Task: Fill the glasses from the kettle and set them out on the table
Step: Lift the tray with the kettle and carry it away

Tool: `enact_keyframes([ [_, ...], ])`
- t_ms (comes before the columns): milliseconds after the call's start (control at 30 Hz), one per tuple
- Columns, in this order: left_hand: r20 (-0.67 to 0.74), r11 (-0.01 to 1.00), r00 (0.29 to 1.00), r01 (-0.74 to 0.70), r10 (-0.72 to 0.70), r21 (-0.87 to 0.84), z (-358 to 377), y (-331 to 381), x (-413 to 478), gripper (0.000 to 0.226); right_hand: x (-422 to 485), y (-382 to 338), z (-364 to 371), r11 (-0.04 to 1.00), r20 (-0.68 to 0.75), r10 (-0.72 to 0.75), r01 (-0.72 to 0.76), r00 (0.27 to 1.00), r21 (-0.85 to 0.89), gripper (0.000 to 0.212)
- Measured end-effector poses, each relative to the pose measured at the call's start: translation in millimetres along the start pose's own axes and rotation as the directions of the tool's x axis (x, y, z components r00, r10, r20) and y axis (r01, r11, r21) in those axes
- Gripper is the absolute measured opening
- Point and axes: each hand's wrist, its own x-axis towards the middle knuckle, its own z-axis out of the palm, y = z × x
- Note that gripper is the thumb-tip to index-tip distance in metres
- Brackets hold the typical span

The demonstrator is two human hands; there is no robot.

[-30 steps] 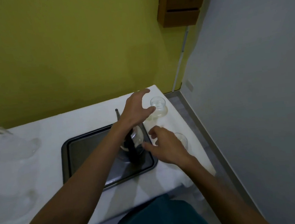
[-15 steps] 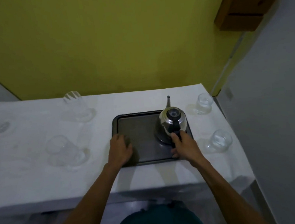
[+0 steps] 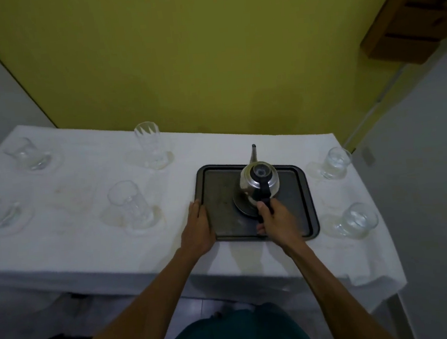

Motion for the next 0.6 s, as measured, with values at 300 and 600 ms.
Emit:
enact_keyframes([
  [300, -0.166, 0.975, 0.975, 0.116, -0.148, -0.19, -13.7, 12.3, 21.8, 0.025, 16.3, 12.8, -57.2, 0.993, -0.043, 0.039, -0.044, 0.998, -0.113, 0.05],
  [600, -0.125, 0.879, 0.891, 0.394, -0.437, -0.268, -16.3, 35.8, 33.8, 0.029, 89.4, 73.5, -69.1, 0.931, -0.249, 0.25, -0.303, 0.936, -0.202, 0.048],
])
